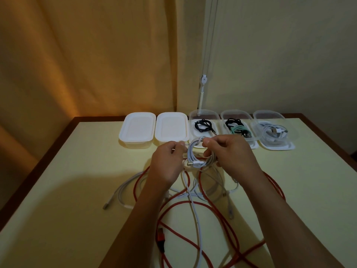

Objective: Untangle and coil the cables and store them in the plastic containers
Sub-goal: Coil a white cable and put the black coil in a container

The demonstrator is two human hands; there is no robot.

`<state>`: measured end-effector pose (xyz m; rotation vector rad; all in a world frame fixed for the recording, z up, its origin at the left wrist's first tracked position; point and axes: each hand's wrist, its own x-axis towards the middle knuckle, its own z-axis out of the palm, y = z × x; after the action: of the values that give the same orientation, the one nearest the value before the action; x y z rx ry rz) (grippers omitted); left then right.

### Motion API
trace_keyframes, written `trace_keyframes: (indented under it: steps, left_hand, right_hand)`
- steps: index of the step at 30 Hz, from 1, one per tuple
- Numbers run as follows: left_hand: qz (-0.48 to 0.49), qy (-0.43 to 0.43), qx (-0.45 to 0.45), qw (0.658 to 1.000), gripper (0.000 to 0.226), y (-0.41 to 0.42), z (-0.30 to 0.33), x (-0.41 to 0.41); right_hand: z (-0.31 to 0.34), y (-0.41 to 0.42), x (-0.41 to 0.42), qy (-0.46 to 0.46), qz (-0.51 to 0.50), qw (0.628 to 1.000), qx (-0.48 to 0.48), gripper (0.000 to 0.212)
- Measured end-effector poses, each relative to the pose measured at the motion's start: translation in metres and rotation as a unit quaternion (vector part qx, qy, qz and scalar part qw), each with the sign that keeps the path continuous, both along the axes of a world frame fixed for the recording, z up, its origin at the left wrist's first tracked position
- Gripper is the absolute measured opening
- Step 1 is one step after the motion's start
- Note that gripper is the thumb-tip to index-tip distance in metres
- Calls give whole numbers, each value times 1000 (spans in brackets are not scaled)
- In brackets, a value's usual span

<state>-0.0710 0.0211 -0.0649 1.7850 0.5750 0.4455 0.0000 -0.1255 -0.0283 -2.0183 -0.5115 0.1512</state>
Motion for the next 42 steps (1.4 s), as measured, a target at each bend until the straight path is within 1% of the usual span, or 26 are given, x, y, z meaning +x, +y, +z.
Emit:
trace_keyframes:
  steps: [3,5,6,8,9,10,12,14,18,20,21,23,24,26,29,31,34,36,37,39,40,42]
  left_hand:
    - [13,9,43,999,31,-4,4,1]
    - [-8,12,55,998,33,-4,7,-2]
    - [-30,13,81,996,33,-2,7,-4]
    - [-74,17,173,982,32,1,8,-7]
    - [-88,6,199,976,31,1,8,-8]
    - [-91,-9,197,976,31,1,8,-9]
    - [-65,-29,156,985,28,2,6,-9]
    - [-39,-29,106,993,24,5,4,-8]
    - [-39,-25,17,999,13,4,4,-6]
    - [-36,-24,-77,996,15,0,6,-7]
    - [-37,-33,-148,988,18,0,6,-7]
    - [-45,-58,-284,956,24,-2,8,-7]
    - [-49,-69,-325,942,26,-2,9,-7]
    - [-49,-80,-352,931,27,-4,8,-6]
    - [-13,-88,-308,947,19,-7,4,-2]
    - [20,-83,-251,964,14,-9,2,-1]
    - [84,-77,-107,988,5,-13,3,-1]
    - [105,-95,-15,990,8,-15,3,-3]
    - [103,-100,8,990,9,-17,3,-3]
    - [99,-93,17,991,8,-20,2,-3]
    - [97,-85,7,992,7,-21,2,-2]
    - [83,-57,-43,994,5,-17,2,-2]
  right_hand:
    - [-8,5,0,-29,-34,999,0,21]
    - [-12,6,-1,-37,-51,998,4,18]
    - [-14,6,0,-34,-57,998,10,18]
    - [-16,4,1,-19,-63,997,32,20]
    - [-16,4,2,-11,-63,997,42,20]
    - [-15,4,2,-6,-60,997,48,20]
    - [-13,5,1,4,-46,998,50,21]
    - [-11,6,-1,26,-25,998,56,22]
    - [-7,5,-1,73,17,995,71,22]
    - [-5,5,-3,92,38,992,77,22]
    - [-4,6,-5,104,43,990,90,23]
    - [-2,7,-8,135,44,982,127,24]
    - [-1,7,-10,151,41,977,146,26]
    - [1,10,-14,175,37,968,175,28]
    - [-2,15,-18,181,32,966,179,28]
    - [-3,18,-20,175,37,969,168,26]
    - [-1,20,-25,174,61,973,141,25]
    - [1,23,-28,188,62,971,134,28]
    - [2,23,-29,188,57,972,129,31]
    - [2,24,-28,171,41,978,115,42]
    - [2,24,-27,162,35,980,113,45]
    - [3,23,-26,156,35,980,121,46]
